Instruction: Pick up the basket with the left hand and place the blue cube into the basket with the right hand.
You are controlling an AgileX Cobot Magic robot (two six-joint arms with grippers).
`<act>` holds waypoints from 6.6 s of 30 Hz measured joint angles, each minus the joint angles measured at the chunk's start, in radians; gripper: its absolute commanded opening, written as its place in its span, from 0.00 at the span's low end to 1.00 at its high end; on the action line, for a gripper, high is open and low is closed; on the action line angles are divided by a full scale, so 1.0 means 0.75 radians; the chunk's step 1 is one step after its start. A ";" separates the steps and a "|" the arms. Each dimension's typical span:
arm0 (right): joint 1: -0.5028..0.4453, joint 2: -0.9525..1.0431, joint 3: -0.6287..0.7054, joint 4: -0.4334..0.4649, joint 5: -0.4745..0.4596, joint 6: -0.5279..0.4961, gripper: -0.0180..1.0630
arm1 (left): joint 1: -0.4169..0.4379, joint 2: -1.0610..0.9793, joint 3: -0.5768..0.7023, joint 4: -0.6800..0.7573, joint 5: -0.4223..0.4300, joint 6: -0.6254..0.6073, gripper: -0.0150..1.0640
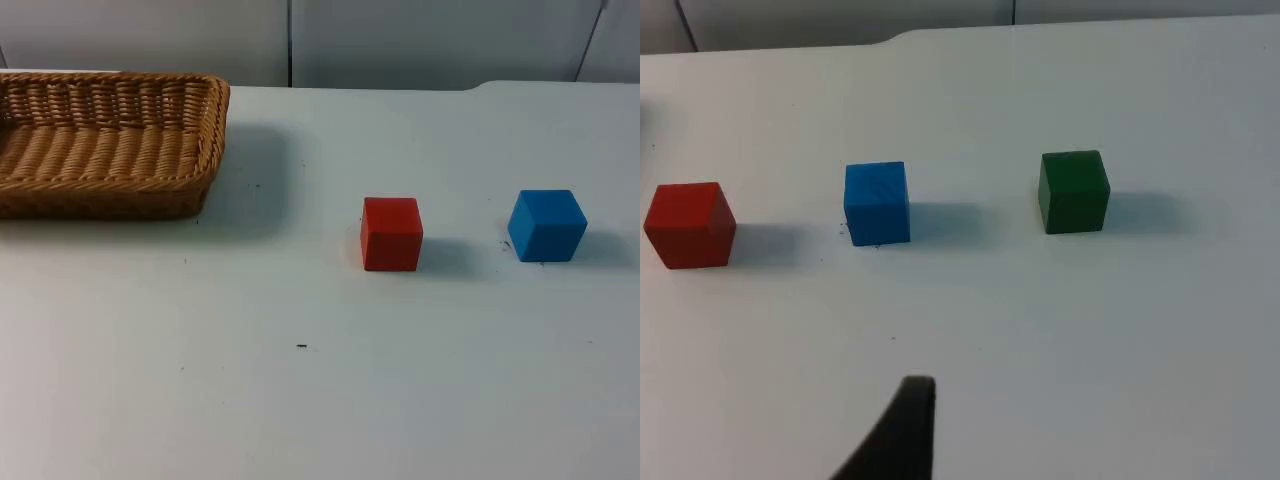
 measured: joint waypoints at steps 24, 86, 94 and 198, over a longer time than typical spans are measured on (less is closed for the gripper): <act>0.000 0.582 -0.419 0.000 -0.296 -0.049 0.98 | 0.000 0.418 -0.280 -0.126 -0.188 -0.052 0.99; 0.016 1.390 -0.514 0.169 -0.768 -0.230 0.98 | -0.011 2.531 -0.655 -1.286 -1.223 -0.065 0.98; 0.127 1.405 -0.514 0.169 -0.789 -0.255 0.98 | -0.025 2.611 -0.669 -1.438 -1.243 -0.067 0.98; 0.250 1.699 -0.713 0.169 -0.536 -0.172 0.93 | -0.076 2.276 -0.760 -0.650 -0.255 0.272 0.01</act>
